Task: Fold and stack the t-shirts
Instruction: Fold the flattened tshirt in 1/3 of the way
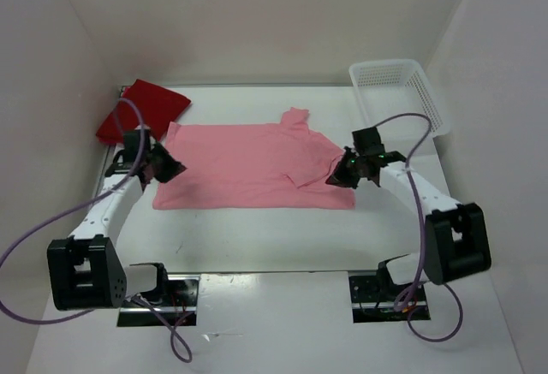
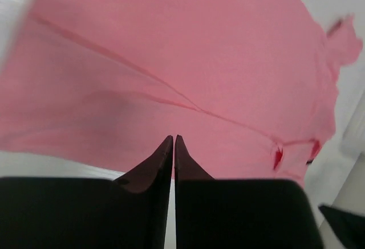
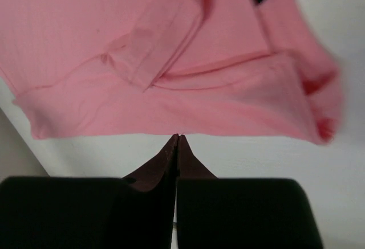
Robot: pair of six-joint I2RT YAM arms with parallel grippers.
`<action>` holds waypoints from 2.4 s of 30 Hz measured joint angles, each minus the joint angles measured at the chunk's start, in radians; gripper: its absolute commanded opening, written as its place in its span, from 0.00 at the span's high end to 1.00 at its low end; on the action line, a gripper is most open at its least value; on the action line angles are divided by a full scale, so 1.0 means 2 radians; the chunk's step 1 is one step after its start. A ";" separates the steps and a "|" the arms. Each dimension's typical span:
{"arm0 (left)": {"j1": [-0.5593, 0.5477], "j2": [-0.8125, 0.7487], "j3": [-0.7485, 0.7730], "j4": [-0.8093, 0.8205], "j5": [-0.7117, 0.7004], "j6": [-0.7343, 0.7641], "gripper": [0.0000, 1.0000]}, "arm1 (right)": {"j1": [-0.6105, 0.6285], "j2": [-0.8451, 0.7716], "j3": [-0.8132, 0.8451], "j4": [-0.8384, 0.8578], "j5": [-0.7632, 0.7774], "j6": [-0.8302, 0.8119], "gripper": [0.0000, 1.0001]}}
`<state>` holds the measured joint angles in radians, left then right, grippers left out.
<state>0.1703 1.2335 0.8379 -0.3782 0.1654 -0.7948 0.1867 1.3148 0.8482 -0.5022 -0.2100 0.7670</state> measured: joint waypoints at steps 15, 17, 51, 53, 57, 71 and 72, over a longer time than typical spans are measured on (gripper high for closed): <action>-0.303 0.148 0.001 0.145 -0.003 -0.070 0.81 | 0.068 0.187 0.057 0.122 -0.001 -0.010 0.56; -0.302 0.150 -0.005 0.157 -0.004 -0.076 0.81 | 0.068 0.196 0.057 0.131 0.002 -0.005 0.56; -0.300 0.152 -0.065 0.165 -0.027 -0.077 0.79 | 0.071 0.240 0.091 0.147 -0.006 0.037 0.83; -0.299 0.152 -0.066 0.163 -0.029 -0.077 0.79 | 0.071 0.250 0.114 0.150 -0.008 0.037 0.83; -0.299 0.144 -0.069 0.161 -0.034 -0.077 0.79 | 0.071 0.279 0.158 0.160 -0.006 0.037 0.83; -0.300 0.119 -0.071 0.148 -0.044 -0.077 0.77 | 0.075 0.189 0.088 0.137 0.022 0.005 0.75; -0.300 0.118 -0.071 0.148 -0.044 -0.077 0.77 | 0.076 0.184 0.078 0.135 0.026 0.003 0.72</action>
<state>-0.4290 1.4704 0.6964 -0.0826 0.0776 -0.9482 0.3378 1.6836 1.0050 -0.2317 -0.1577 0.7723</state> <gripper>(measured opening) 0.230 0.227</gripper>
